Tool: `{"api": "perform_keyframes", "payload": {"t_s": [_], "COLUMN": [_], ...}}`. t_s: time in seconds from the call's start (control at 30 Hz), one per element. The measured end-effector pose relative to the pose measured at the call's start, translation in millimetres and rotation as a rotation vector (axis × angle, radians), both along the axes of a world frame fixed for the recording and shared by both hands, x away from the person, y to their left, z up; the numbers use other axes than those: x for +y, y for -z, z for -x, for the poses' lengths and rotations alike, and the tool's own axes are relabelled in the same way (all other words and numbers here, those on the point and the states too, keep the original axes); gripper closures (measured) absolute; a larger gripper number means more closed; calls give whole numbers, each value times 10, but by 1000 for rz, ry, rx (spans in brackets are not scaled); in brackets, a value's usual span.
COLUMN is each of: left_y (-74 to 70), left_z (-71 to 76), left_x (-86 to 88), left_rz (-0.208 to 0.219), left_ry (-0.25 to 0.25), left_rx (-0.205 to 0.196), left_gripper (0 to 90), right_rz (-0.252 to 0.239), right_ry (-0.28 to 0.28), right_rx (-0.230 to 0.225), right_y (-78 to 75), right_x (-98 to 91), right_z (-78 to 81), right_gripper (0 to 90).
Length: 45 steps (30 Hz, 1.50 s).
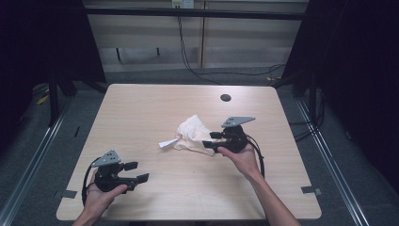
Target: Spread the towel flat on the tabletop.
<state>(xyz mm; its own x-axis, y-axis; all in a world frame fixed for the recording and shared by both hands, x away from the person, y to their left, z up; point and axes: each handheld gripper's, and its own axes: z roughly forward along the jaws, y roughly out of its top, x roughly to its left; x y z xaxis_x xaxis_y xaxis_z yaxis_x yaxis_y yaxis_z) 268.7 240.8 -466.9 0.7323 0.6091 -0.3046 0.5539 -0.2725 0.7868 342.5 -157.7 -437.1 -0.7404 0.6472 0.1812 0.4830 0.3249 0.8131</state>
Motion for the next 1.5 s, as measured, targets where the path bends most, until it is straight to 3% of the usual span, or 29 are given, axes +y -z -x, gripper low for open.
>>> {"api": "perform_keyframes", "payload": {"t_s": [0.3, 0.4, 0.47, 0.63, 0.8, 0.97, 1.0, 1.03, 1.07, 1.1, 1.13, 1.23, 1.27, 1.5], "left_y": [-8, -5, -5, 0, -10, -4, -5, -5, -8, -8, -13, -14, -13, -11], "left_z": [11, 10, 7, 10, 17, 11, 12, 12, 17, 17, 23, 25, 23, -24], "left_x": [-10, -6, -4, -14, -14, -24, -25, -25, -25, -25, -23, -20, -22, -55], "left_rz": [-16, -6, -18, -22, -21, -24, -25, -26, -26, -26, -23, -25, -24, -30], "left_ry": [11, 1, 6, 8, 10, 13, 12, 14, 13, 13, 12, 12, 11, 8], "left_rx": [-13, -10, -12, -17, -23, -21, -22, -22, -24, -24, -27, -29, -27, -30], "left_gripper": [277, 277, 276, 276, 276, 276, 276, 276, 277, 277, 278, 278, 279, 290], "right_rz": [39, 70, 61, 75, 105, 94, 119, 119, 143, 143, 151, 140, 116, 126], "right_ry": [-20, -20, -13, -6, 8, 18, 25, 25, 22, 22, -1, -11, -23, -62], "right_rx": [23, 49, 65, 66, 114, 115, 104, 104, 93, 93, 104, 103, 105, 109], "right_y": [118, 232, 271, 325, 519, 652, 655, 655, 651, 651, 653, 664, 680, 668], "right_x": [201, 278, 314, 372, 369, 347, 355, 355, 365, 365, 367, 353, 334, 333], "right_z": [-223, -369, -443, -500, -568, -591, -577, -577, -566, -566, -545, -509, -478, -365], "right_gripper": [478, 420, 396, 394, 412, 458, 526, 526, 602, 602, 686, 724, 752, 773]}}
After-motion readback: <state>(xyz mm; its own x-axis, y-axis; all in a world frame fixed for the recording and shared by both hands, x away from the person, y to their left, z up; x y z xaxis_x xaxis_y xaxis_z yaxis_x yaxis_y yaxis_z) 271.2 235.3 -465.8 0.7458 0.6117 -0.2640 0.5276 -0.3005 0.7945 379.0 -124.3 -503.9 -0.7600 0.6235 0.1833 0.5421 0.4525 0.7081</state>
